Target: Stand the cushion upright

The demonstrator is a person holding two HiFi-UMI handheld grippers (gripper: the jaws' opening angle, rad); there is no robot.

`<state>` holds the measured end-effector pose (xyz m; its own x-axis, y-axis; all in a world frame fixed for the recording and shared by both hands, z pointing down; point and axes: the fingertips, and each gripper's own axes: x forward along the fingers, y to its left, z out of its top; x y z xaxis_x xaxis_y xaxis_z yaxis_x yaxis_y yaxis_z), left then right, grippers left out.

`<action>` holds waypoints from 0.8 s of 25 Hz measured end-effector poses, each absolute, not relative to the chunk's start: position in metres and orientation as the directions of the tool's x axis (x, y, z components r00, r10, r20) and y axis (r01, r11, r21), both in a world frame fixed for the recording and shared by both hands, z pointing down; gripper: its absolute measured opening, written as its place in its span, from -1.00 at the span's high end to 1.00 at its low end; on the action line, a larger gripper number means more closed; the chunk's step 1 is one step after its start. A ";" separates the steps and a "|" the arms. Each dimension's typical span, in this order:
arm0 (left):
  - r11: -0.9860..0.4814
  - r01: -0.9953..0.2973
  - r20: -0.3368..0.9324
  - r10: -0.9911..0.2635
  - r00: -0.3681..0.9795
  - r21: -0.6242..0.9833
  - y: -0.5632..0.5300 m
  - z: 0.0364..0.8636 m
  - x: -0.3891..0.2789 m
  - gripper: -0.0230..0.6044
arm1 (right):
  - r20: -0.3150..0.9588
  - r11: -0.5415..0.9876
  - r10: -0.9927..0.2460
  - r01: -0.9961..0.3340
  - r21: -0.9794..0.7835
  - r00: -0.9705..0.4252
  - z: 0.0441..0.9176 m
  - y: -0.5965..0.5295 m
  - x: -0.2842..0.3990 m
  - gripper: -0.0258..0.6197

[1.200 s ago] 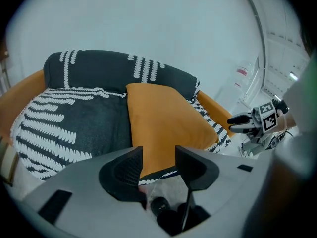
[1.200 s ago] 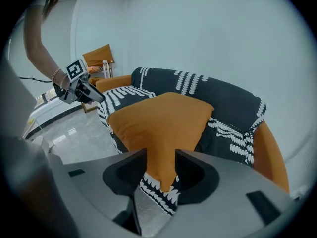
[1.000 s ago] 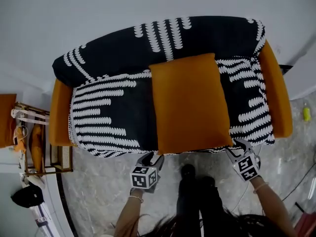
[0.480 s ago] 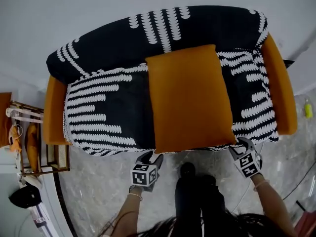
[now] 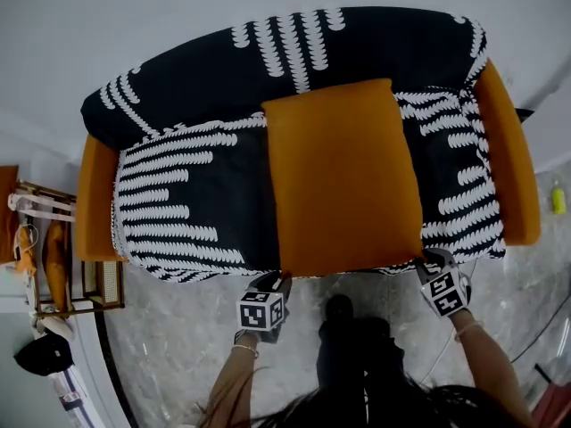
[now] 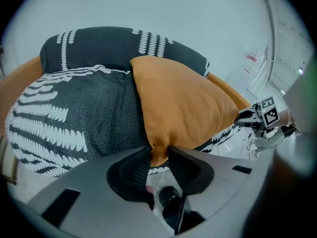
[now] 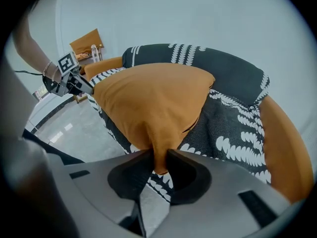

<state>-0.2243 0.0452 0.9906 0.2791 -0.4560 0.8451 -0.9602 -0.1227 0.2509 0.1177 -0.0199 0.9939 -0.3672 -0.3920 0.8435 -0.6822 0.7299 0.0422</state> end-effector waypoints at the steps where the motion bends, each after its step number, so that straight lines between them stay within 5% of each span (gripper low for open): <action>1: -0.124 -0.961 0.847 -0.453 0.278 0.249 0.045 0.990 -0.224 0.53 | 0.847 0.734 -0.386 -0.678 0.043 -0.365 0.993 -0.020 0.118 0.64; 9: -0.148 -0.965 0.858 -0.444 0.259 0.215 0.047 0.979 -0.216 0.78 | 0.859 0.758 -0.372 -0.650 0.062 -0.352 0.982 -0.020 0.117 0.76; 20: -0.144 -0.968 0.849 -0.464 0.251 0.207 0.038 0.928 -0.219 0.81 | 0.857 0.714 -0.382 -0.699 0.036 -0.346 0.935 -0.025 0.113 0.78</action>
